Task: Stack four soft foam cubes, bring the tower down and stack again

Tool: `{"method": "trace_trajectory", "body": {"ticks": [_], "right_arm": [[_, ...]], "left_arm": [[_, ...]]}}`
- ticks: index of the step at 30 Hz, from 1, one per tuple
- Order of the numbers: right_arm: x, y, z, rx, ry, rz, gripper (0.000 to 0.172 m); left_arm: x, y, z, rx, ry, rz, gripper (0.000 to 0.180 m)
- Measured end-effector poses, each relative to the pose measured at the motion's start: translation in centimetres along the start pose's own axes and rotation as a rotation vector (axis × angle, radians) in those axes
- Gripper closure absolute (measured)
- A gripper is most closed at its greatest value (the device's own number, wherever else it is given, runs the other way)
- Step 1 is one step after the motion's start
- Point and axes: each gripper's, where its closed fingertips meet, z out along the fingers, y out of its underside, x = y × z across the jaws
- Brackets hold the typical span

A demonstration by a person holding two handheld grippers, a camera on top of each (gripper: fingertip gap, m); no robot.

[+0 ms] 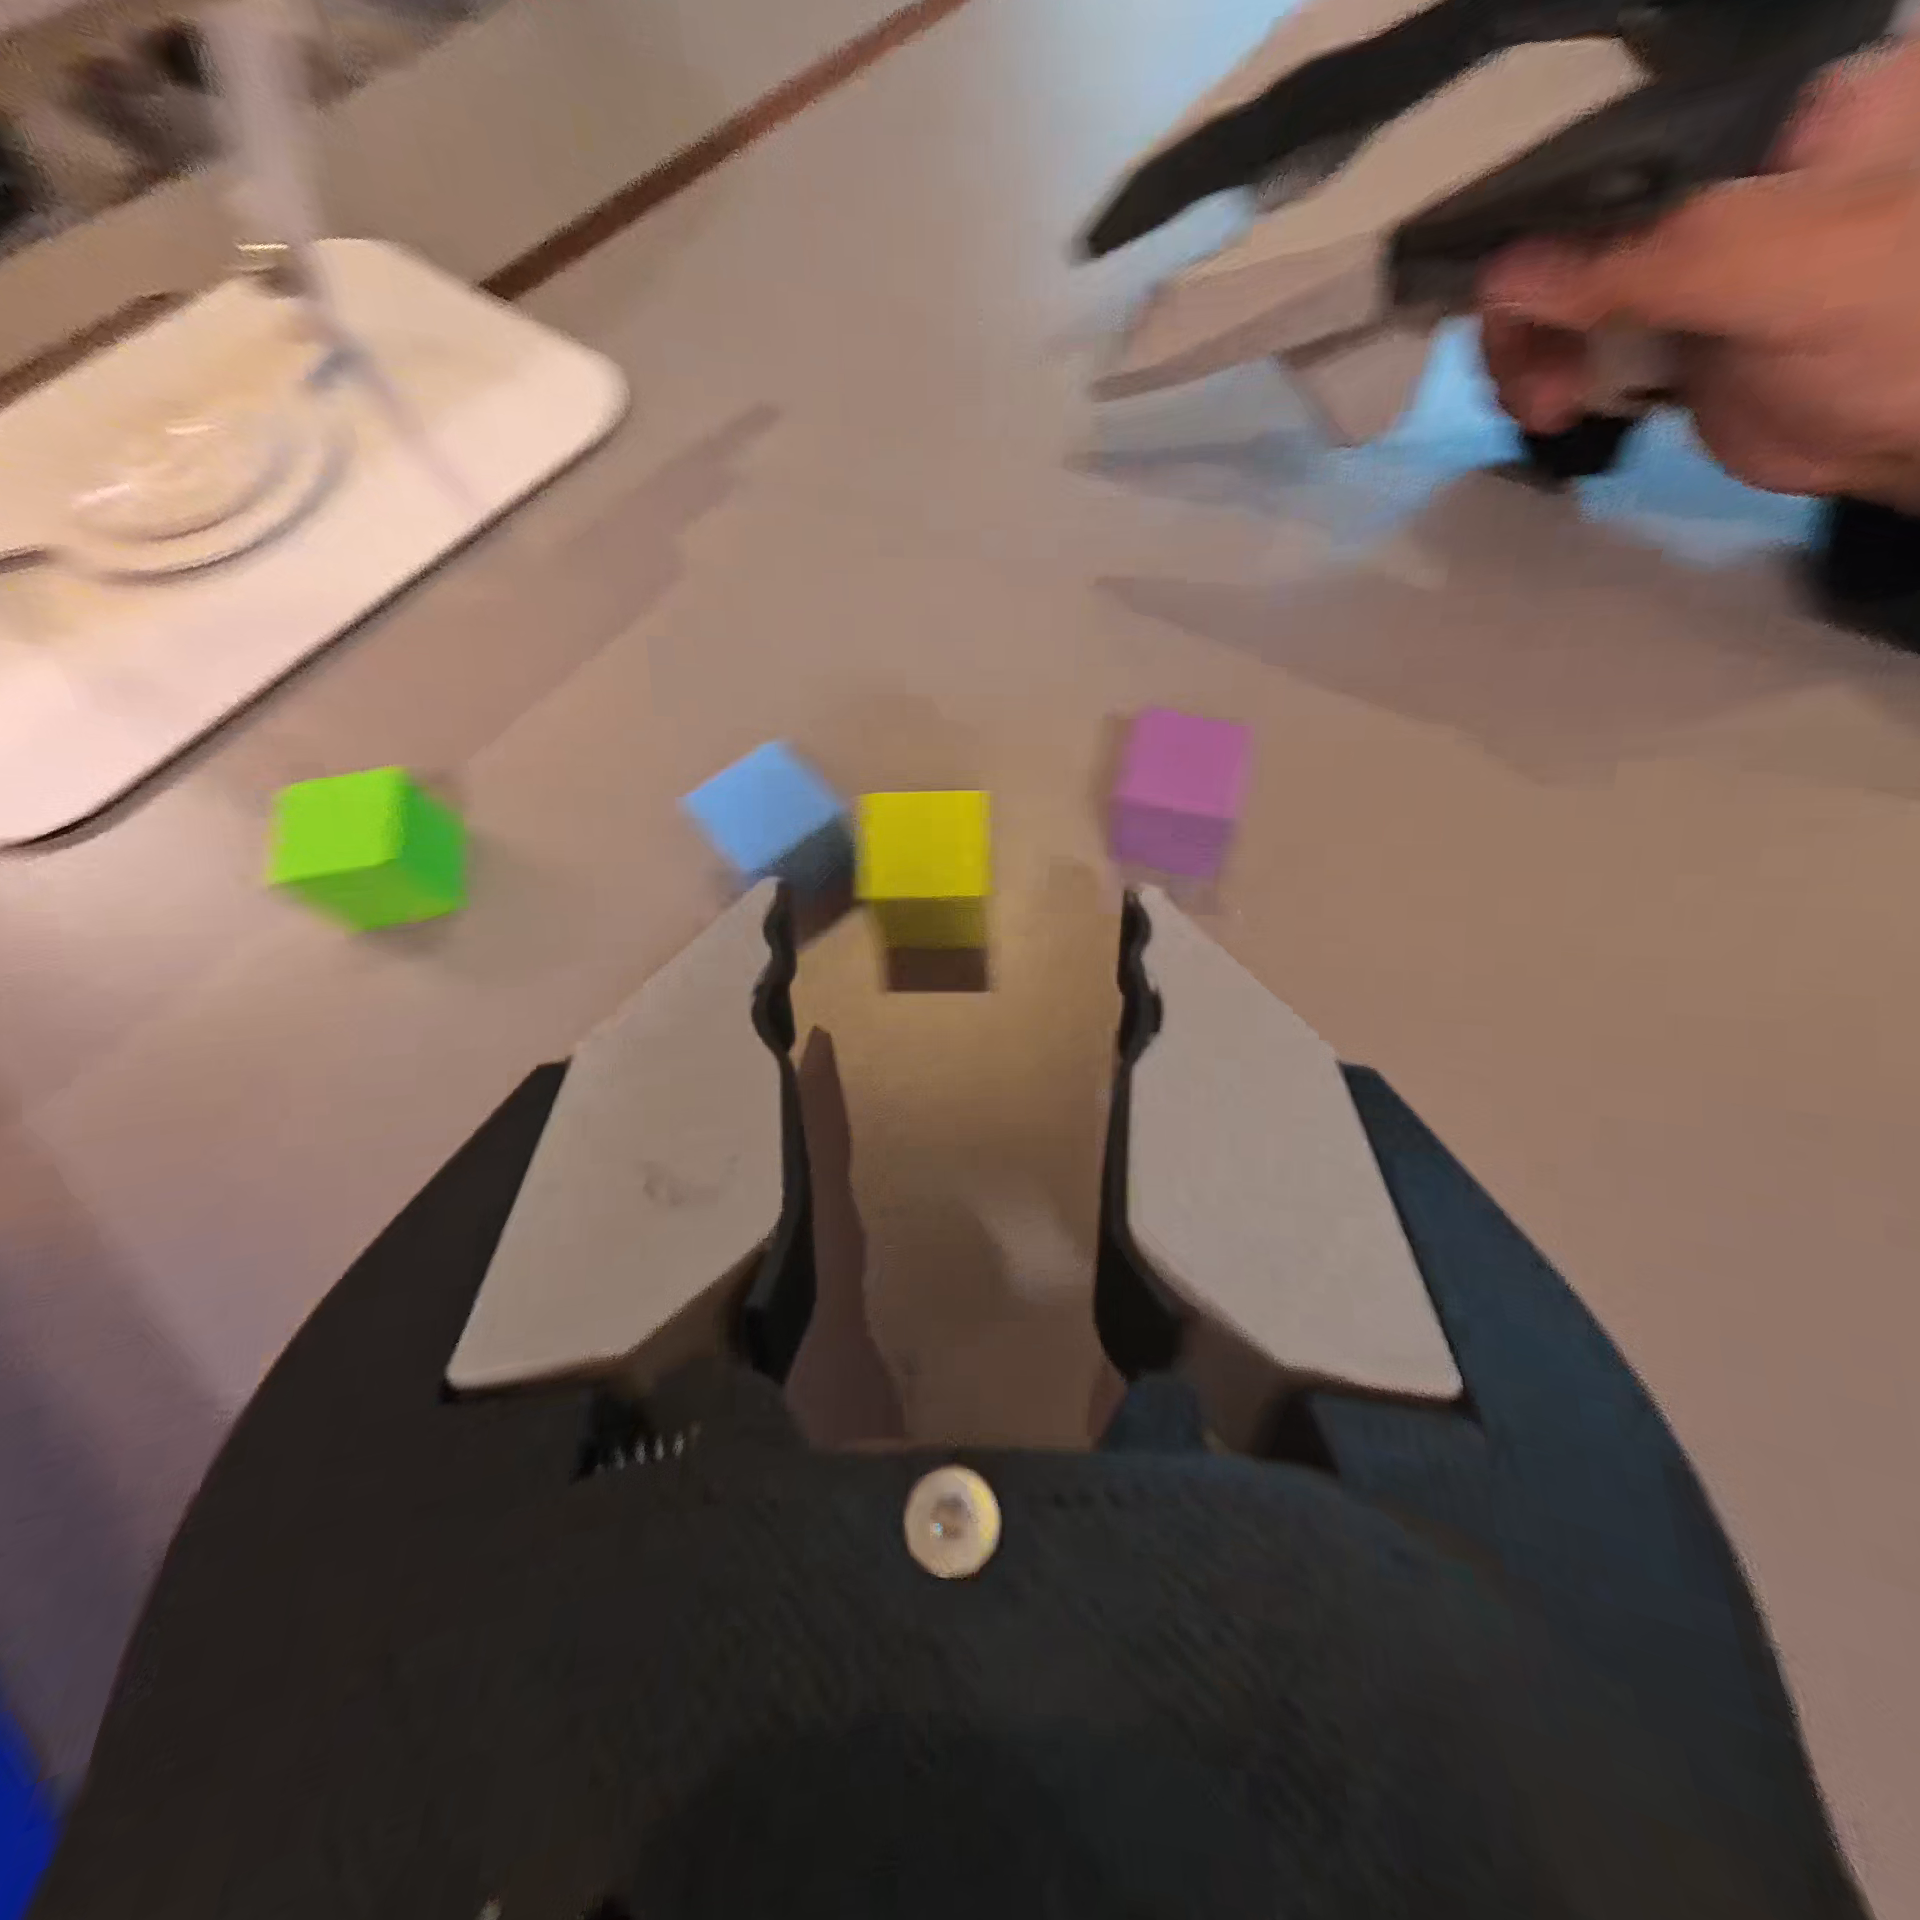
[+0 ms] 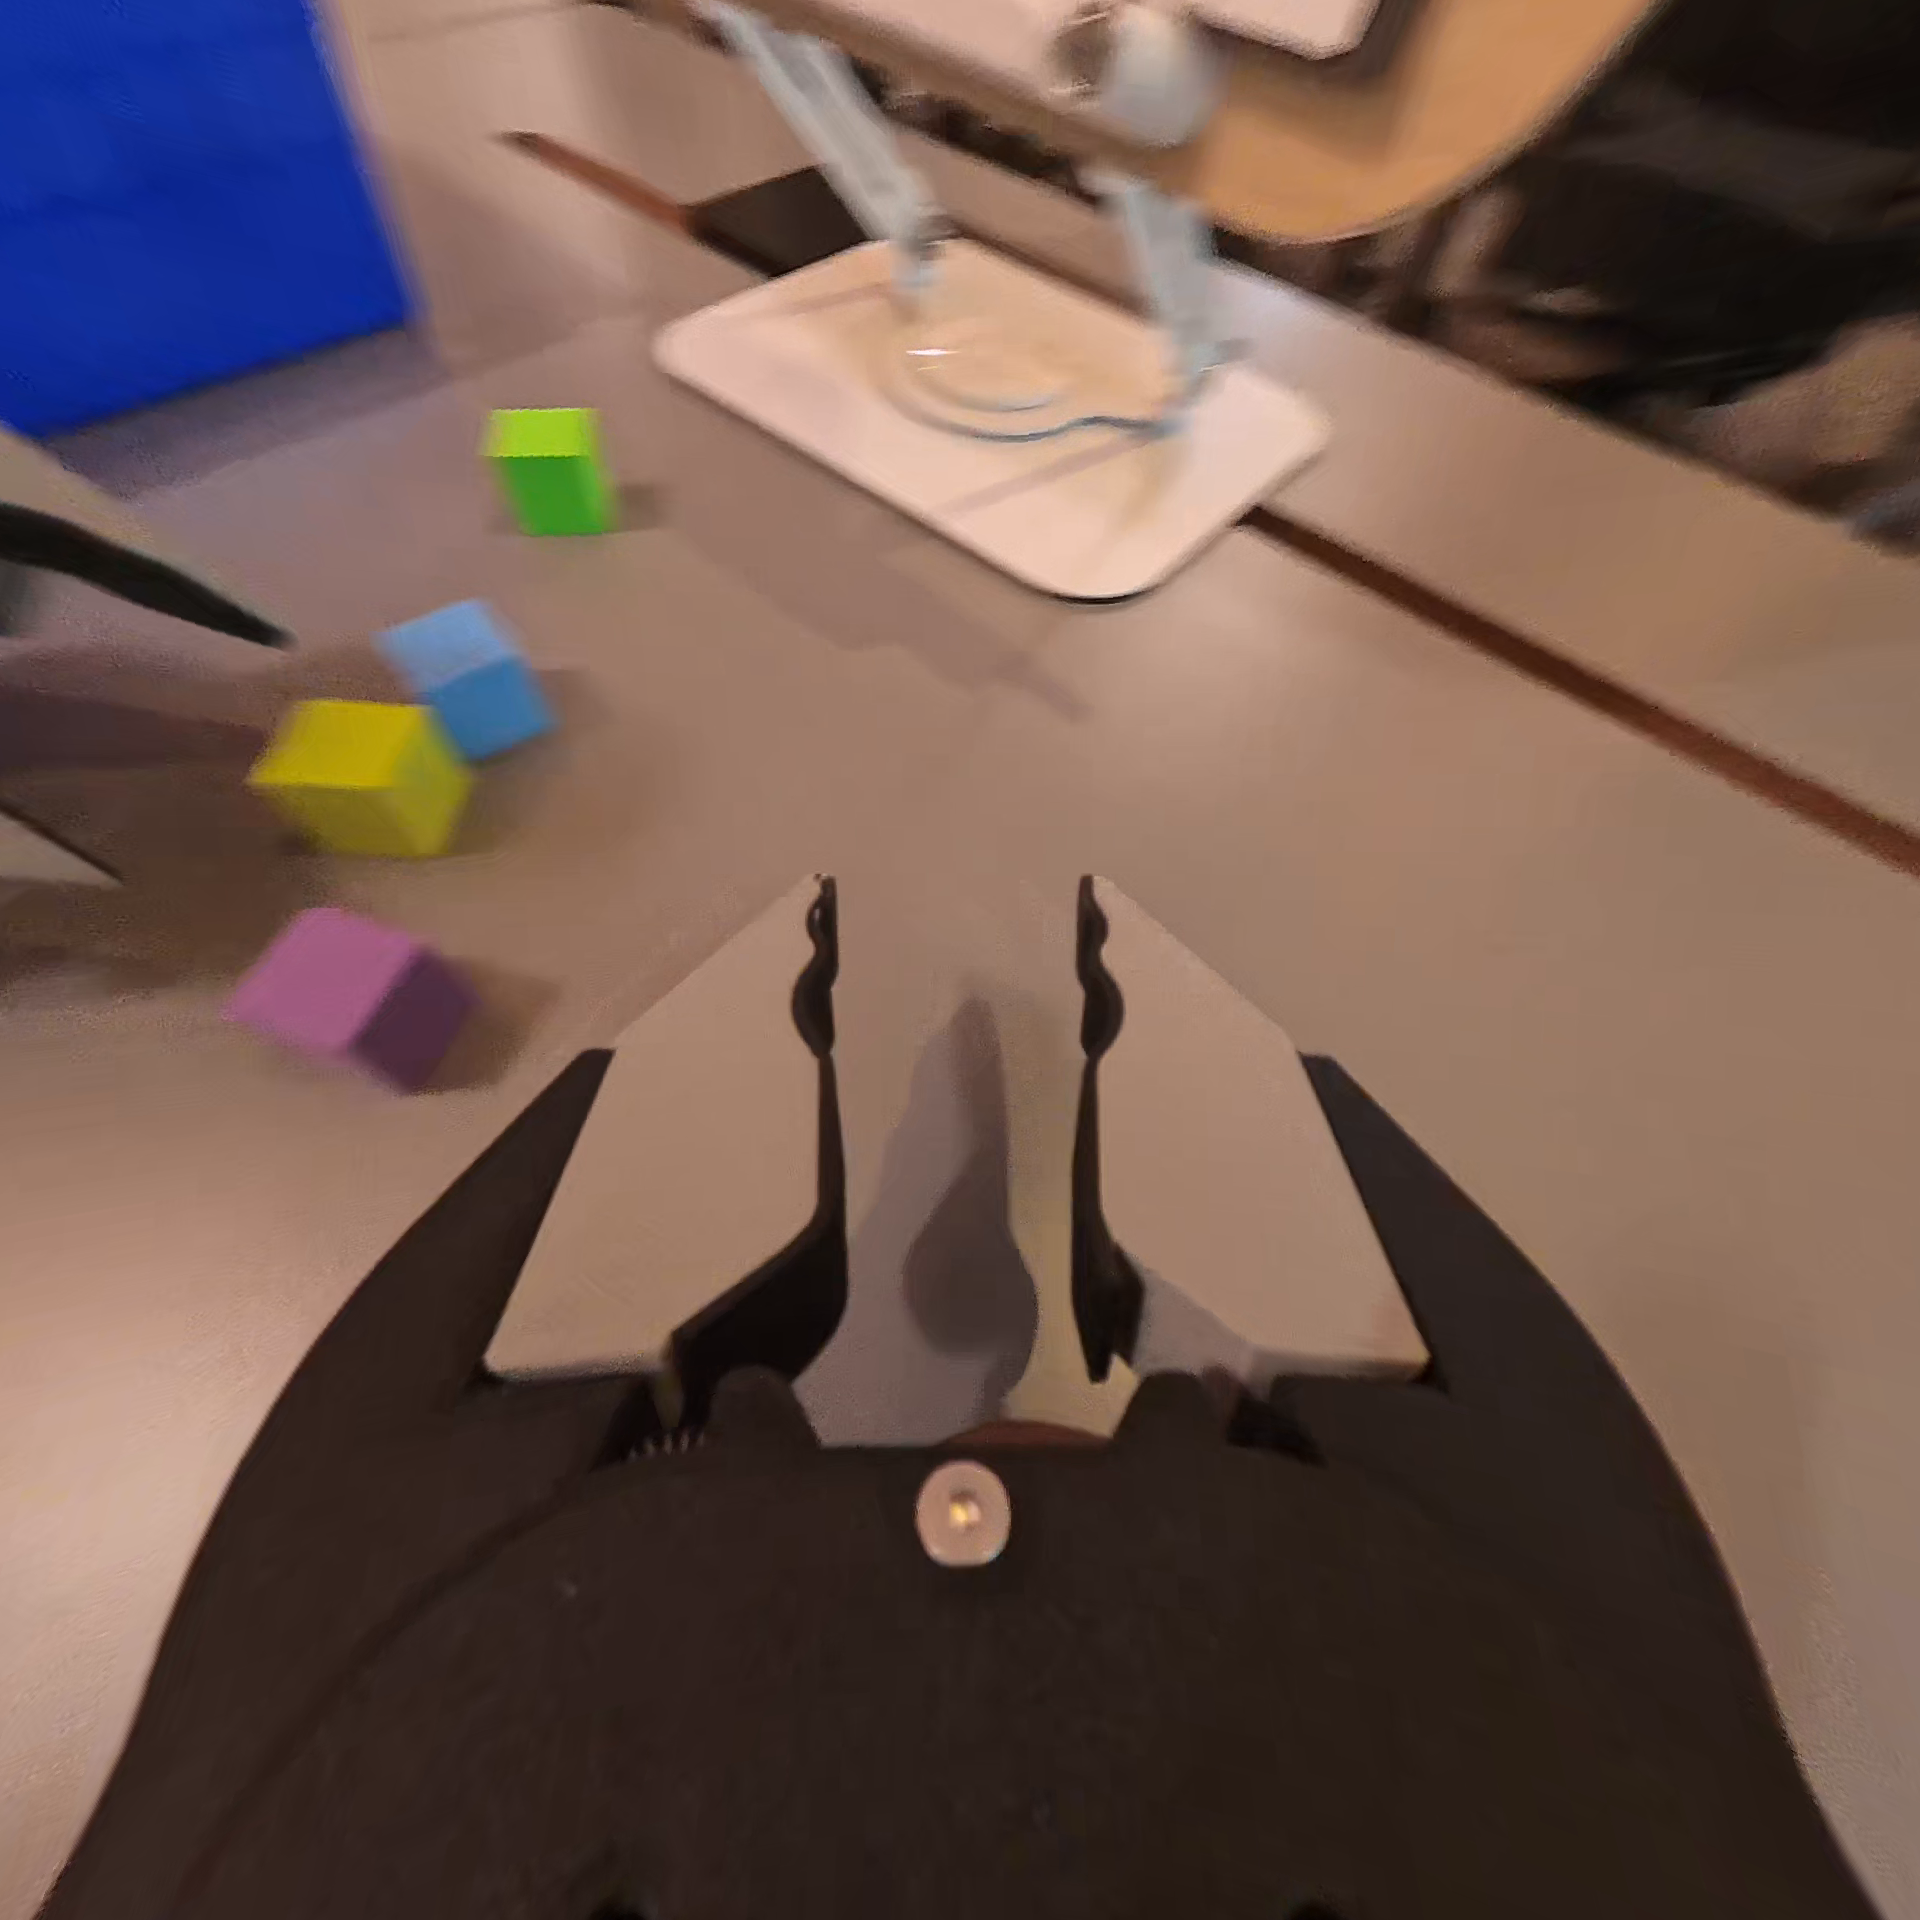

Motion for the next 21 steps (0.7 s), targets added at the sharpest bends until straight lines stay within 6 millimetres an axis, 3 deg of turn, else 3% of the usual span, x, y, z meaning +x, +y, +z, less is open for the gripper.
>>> {"method": "trace_trajectory", "body": {"ticks": [2, 5, 15, 21], "right_arm": [[1.8, -0.4, -0.4, 0.019, 0.132, -0.01, 0.12], [2.8, -1.0, -0.9, 0.05, 0.202, 0.024, 0.115], [3.4, -0.1, -0.5, 0.022, 0.207, 0.06, 0.11], [3.3, 0.0, -0.4, 0.019, 0.196, 0.06, 0.11]], "left_arm": [[-2.9, 0.2, -0.4, 0.01, -0.145, -0.053, 0.117], [-4.9, 0.5, -0.7, 0.017, -0.238, -0.082, 0.111], [-5.2, 1.6, -0.3, -0.077, -0.351, 0.061, 0.104], [-4.3, 1.8, 0.4, -0.085, -0.303, 0.032, 0.105]]}}
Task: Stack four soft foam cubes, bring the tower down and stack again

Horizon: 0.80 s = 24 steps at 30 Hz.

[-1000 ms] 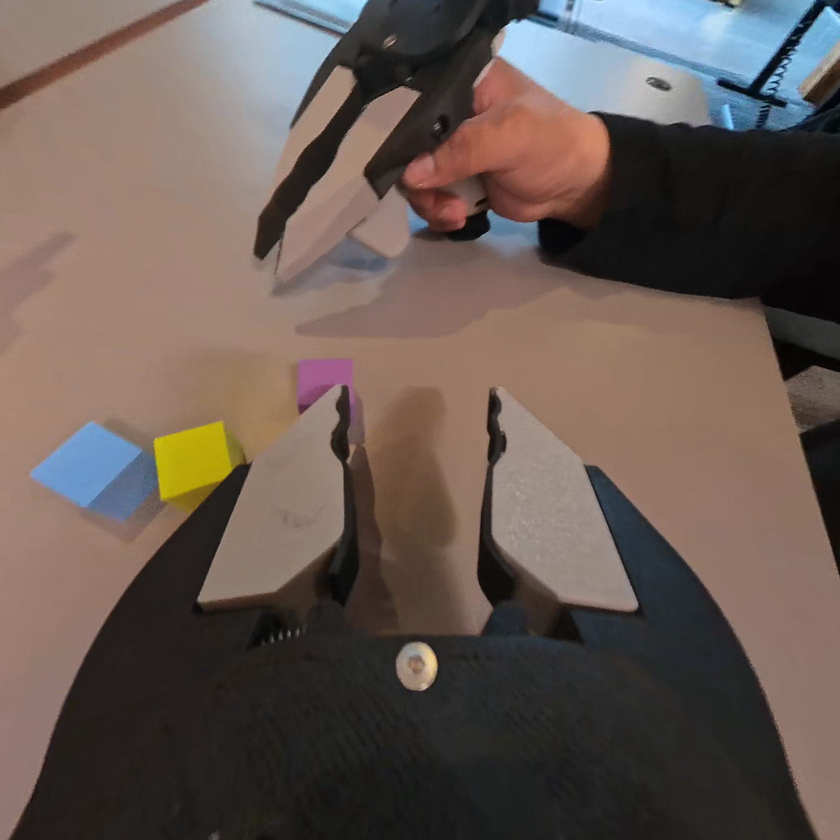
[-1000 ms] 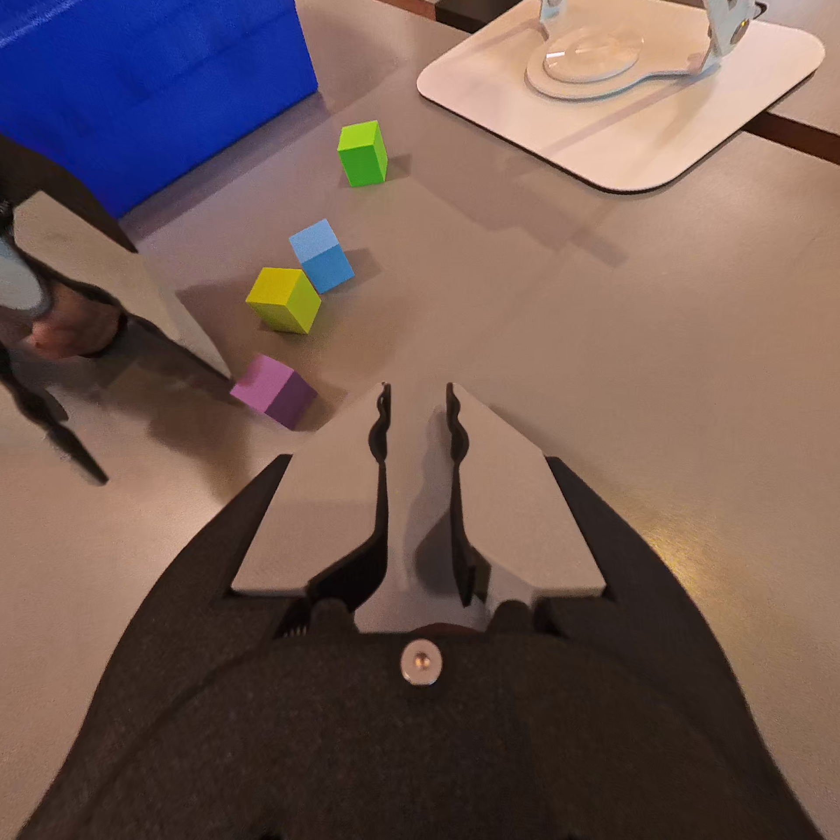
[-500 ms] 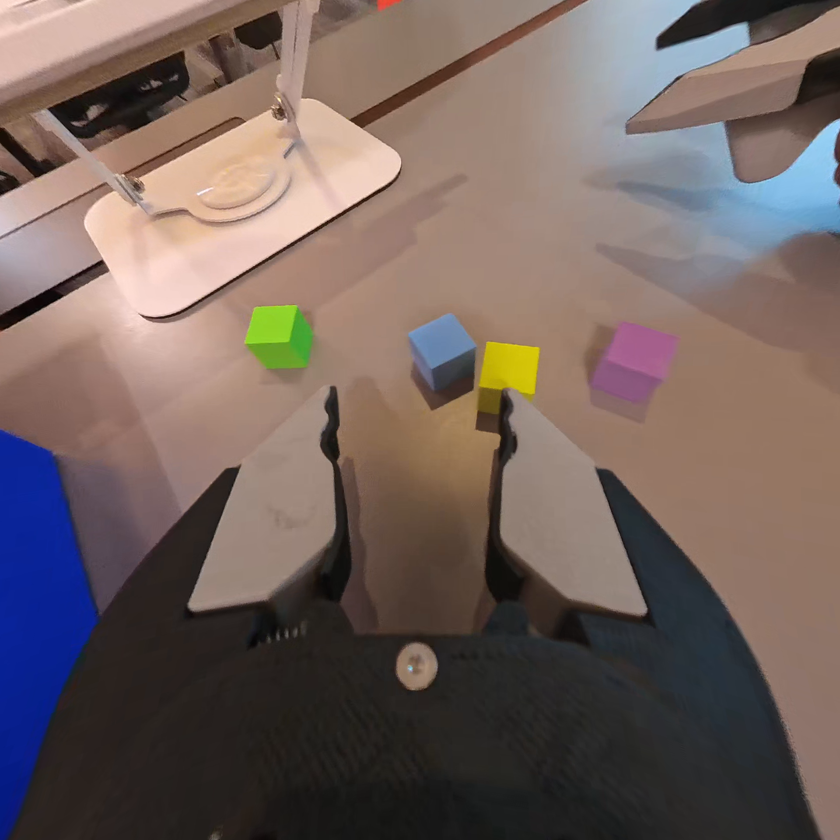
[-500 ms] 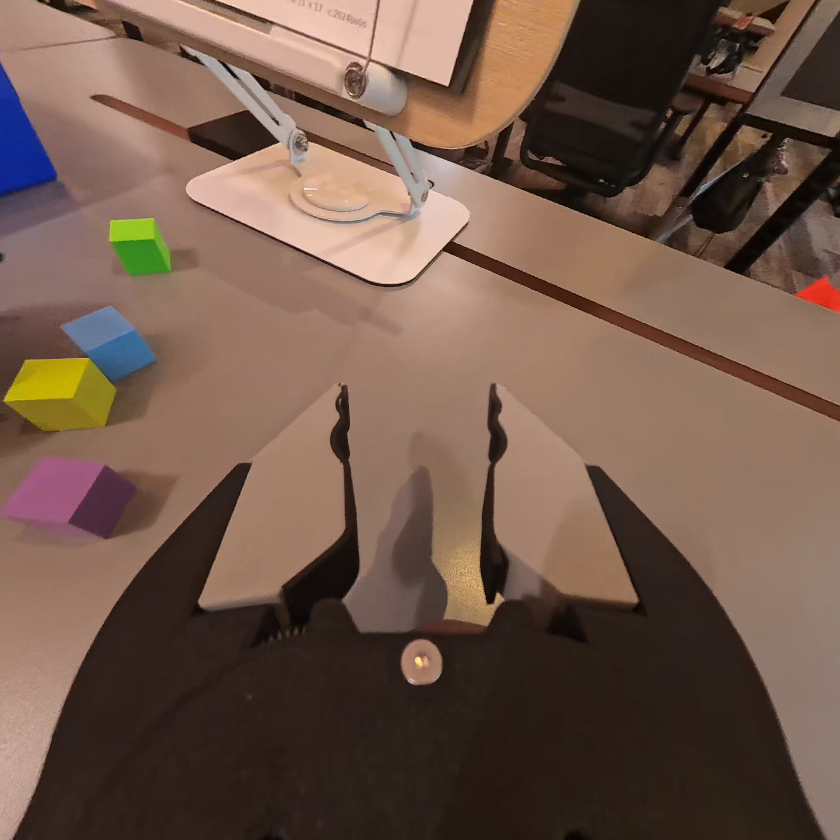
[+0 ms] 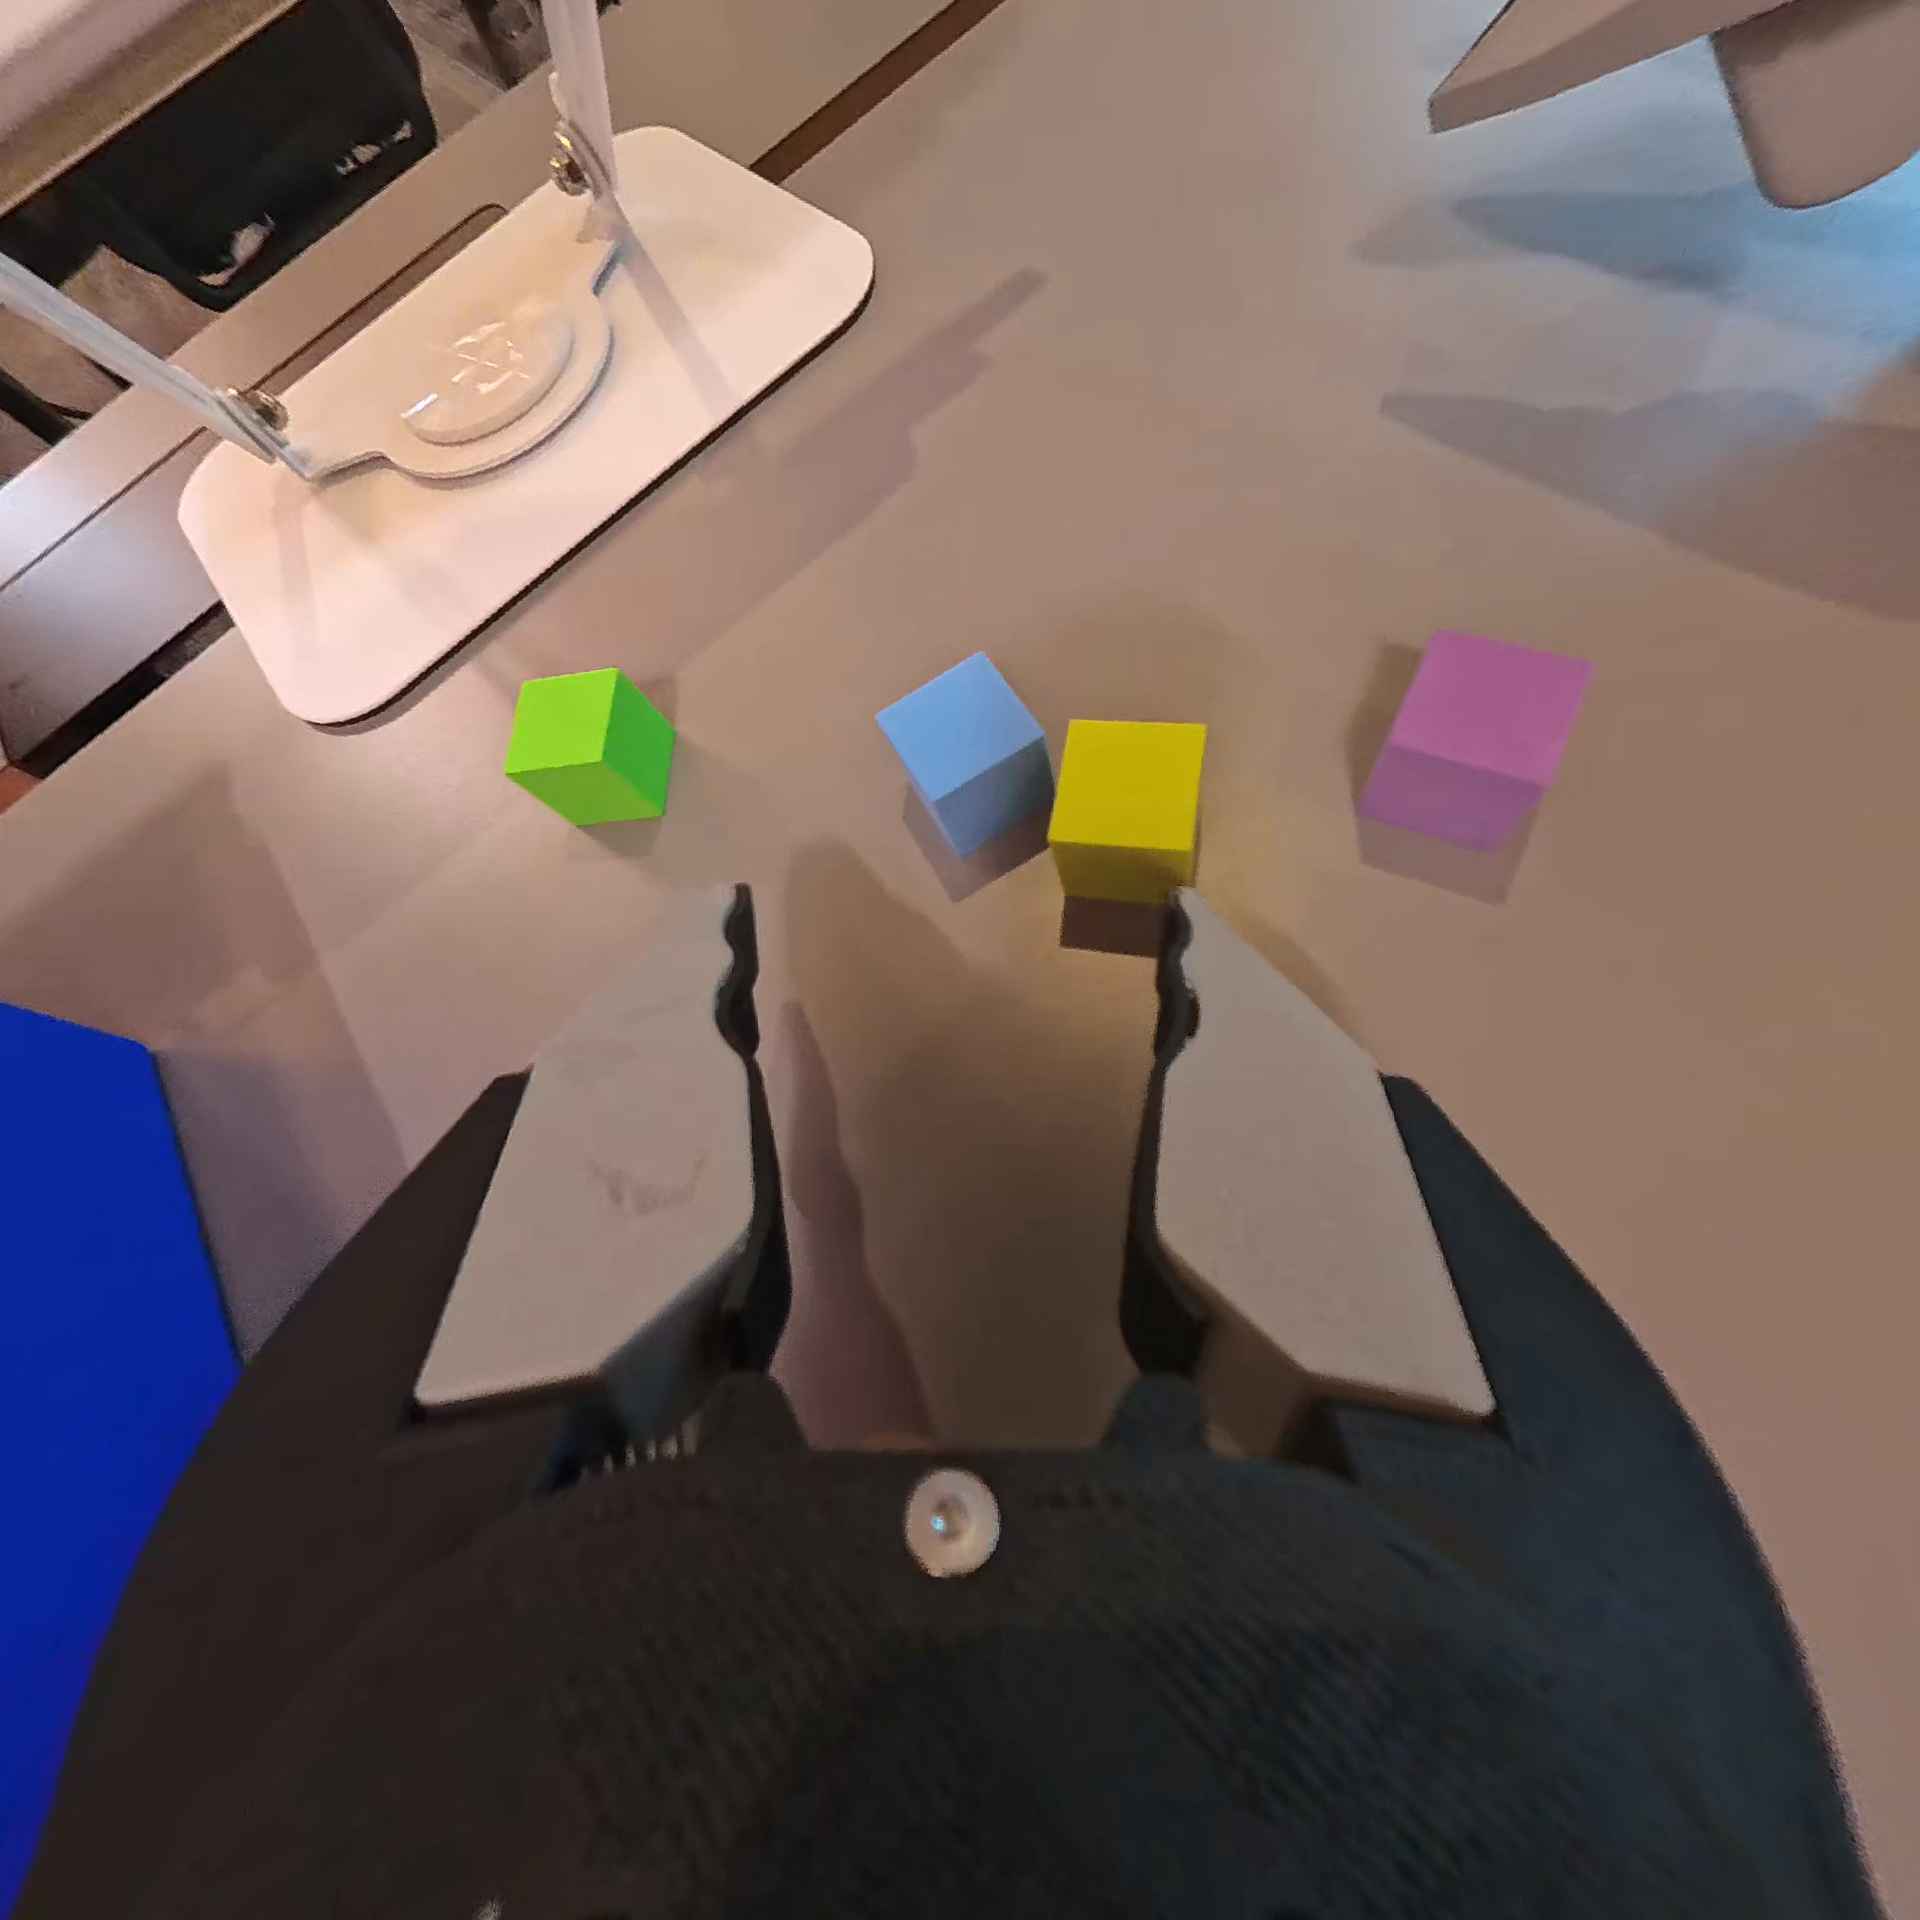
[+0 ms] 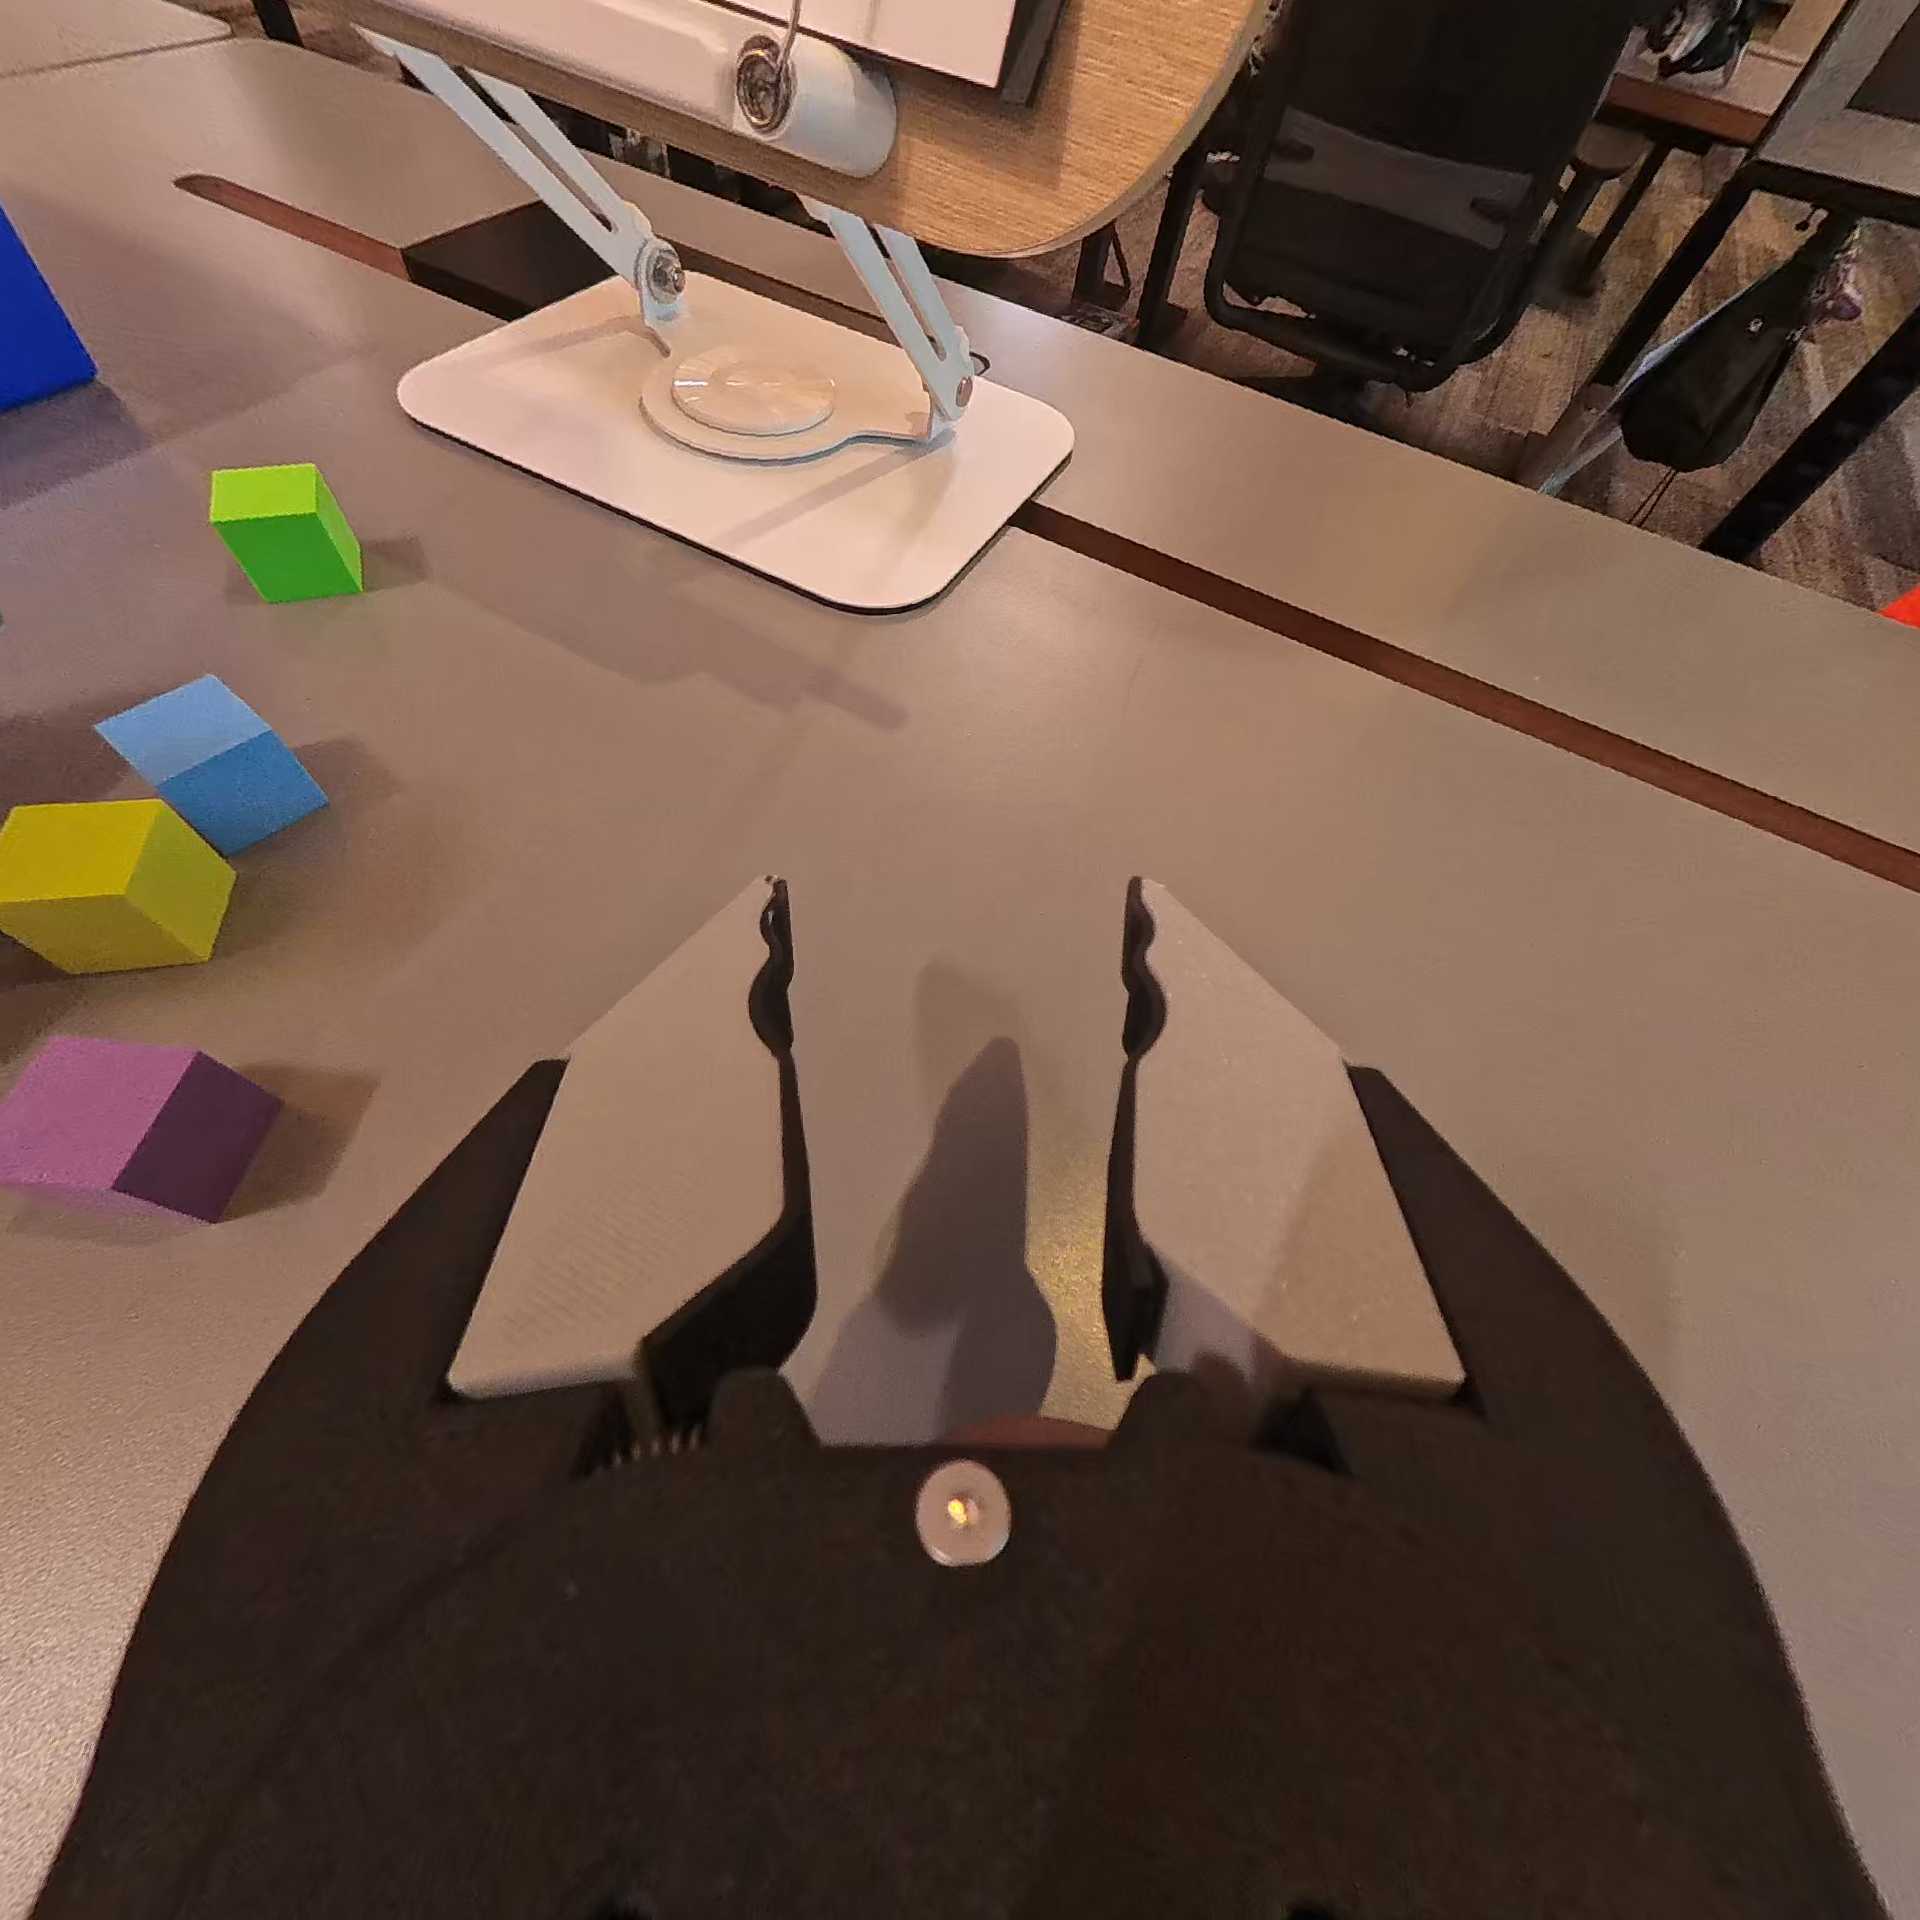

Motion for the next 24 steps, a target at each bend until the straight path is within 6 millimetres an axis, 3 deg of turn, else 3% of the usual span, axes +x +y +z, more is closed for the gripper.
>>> {"method": "trace_trajectory", "body": {"ticks": [18, 24], "right_arm": [[-0.6, 0.2, 0.2, -0.017, -0.021, -0.02, 0.112], [-0.7, 0.2, 0.1, -0.016, -0.028, -0.02, 0.112]], "left_arm": [[1.9, 0.1, 2.0, -0.084, 0.183, -0.1, 0.107], [2.8, 0.1, 1.8, -0.084, 0.229, -0.095, 0.121]]}}
